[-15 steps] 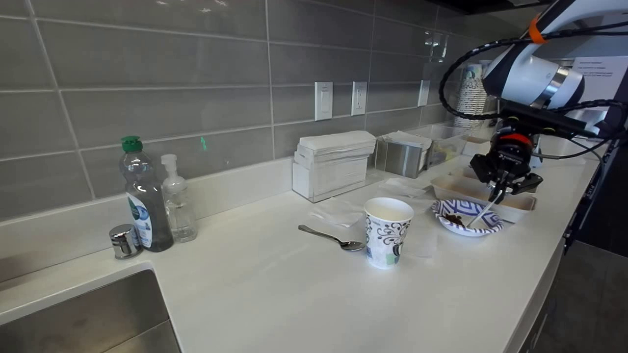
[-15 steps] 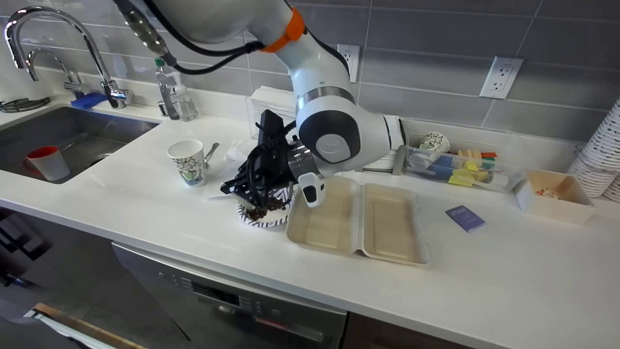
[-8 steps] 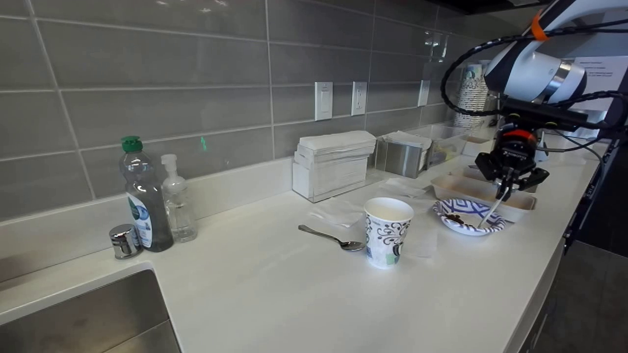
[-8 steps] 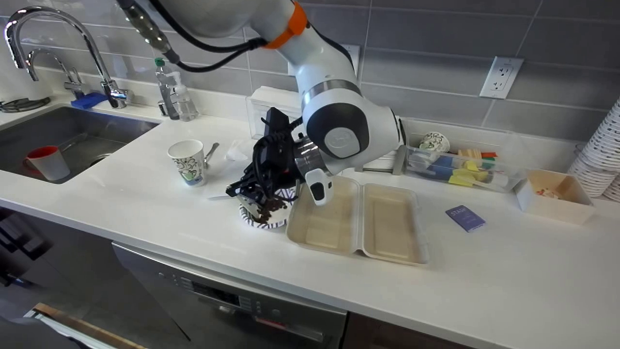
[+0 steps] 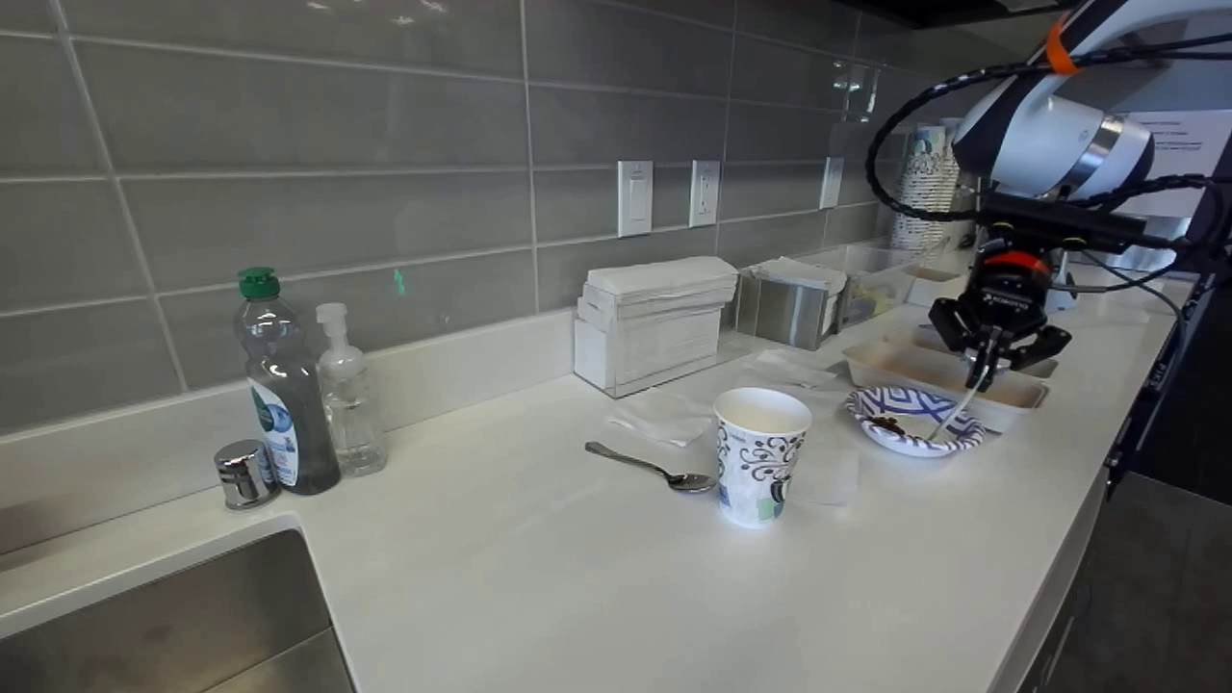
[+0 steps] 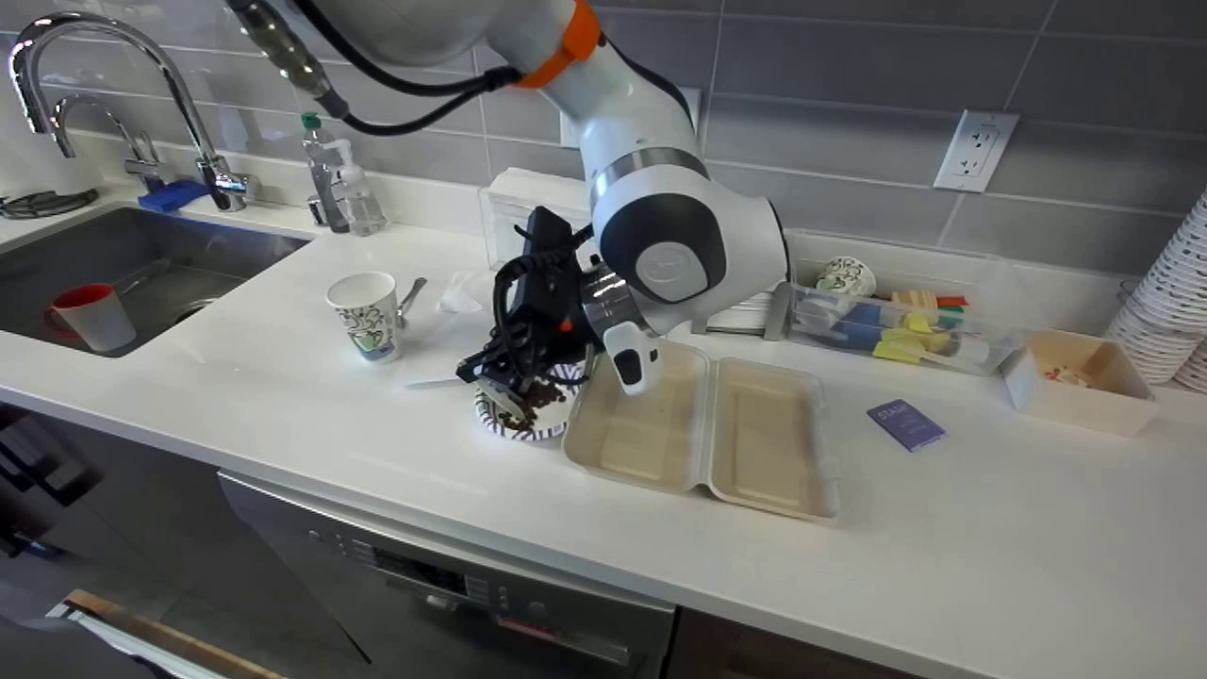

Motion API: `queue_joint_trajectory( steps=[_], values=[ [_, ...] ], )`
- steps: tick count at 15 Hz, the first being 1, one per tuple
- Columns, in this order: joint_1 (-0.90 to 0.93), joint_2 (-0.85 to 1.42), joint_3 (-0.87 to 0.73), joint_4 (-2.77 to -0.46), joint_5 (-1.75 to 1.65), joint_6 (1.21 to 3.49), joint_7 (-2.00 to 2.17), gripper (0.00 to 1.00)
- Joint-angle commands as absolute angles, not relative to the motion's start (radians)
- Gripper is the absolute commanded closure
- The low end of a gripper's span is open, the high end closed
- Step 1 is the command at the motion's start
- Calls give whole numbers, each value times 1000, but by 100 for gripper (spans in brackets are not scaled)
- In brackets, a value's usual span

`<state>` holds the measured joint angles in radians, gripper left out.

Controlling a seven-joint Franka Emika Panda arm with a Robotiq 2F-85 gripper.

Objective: Use the white knife to stir the contents in the black and white bowl on the left.

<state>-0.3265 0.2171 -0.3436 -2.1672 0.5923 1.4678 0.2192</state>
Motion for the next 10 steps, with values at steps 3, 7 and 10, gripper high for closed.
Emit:
queue_joint_trajectory(
  steps=[3, 7, 10],
  values=[
    [-317, 212, -333, -2196, 636, 1649, 225, 99],
    [-319, 215, -315, -2210, 700, 1696, 192, 99],
    [-315, 207, -303, -2219, 734, 1719, 154, 99]
  ],
)
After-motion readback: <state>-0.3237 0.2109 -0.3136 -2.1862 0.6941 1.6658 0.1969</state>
